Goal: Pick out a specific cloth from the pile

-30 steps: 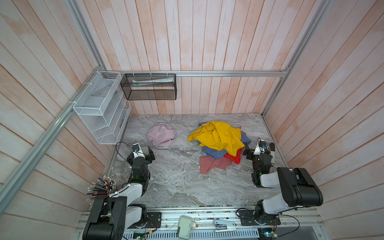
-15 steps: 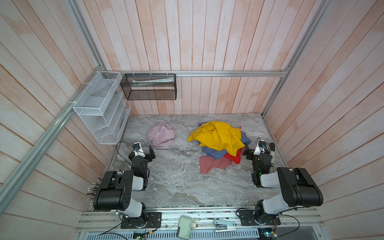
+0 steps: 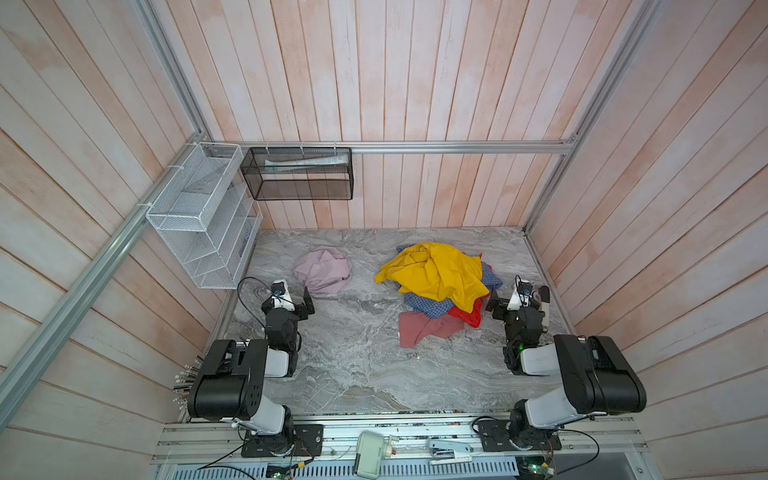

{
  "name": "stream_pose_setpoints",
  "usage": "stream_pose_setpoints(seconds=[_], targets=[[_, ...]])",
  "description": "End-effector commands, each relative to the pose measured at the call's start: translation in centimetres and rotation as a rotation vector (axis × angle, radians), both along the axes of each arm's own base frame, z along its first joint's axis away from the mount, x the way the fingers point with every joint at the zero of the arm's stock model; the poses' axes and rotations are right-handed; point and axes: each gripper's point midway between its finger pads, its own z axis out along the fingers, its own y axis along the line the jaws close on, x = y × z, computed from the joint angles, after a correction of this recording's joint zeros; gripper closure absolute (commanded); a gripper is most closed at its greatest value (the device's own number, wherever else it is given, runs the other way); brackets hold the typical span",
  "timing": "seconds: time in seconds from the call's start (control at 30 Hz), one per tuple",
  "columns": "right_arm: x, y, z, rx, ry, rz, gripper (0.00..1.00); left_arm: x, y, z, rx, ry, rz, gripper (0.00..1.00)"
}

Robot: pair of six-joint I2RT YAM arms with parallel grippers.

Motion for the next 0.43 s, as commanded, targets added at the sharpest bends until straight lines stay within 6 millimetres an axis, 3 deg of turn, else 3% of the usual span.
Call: stream_pose_setpoints(seconds=[0.0, 0.4], targets=[[0.22, -0.03, 0.33, 0.011, -0.010, 0.002, 0.02, 0.47, 0.06, 0.35, 0.022, -0.004, 0.002, 0.00], [0.21, -0.02, 0.33, 0.010, -0.010, 0.003, 0.02, 0.43, 0.08, 0.30, 0.022, -0.002, 0.003, 0.00]])
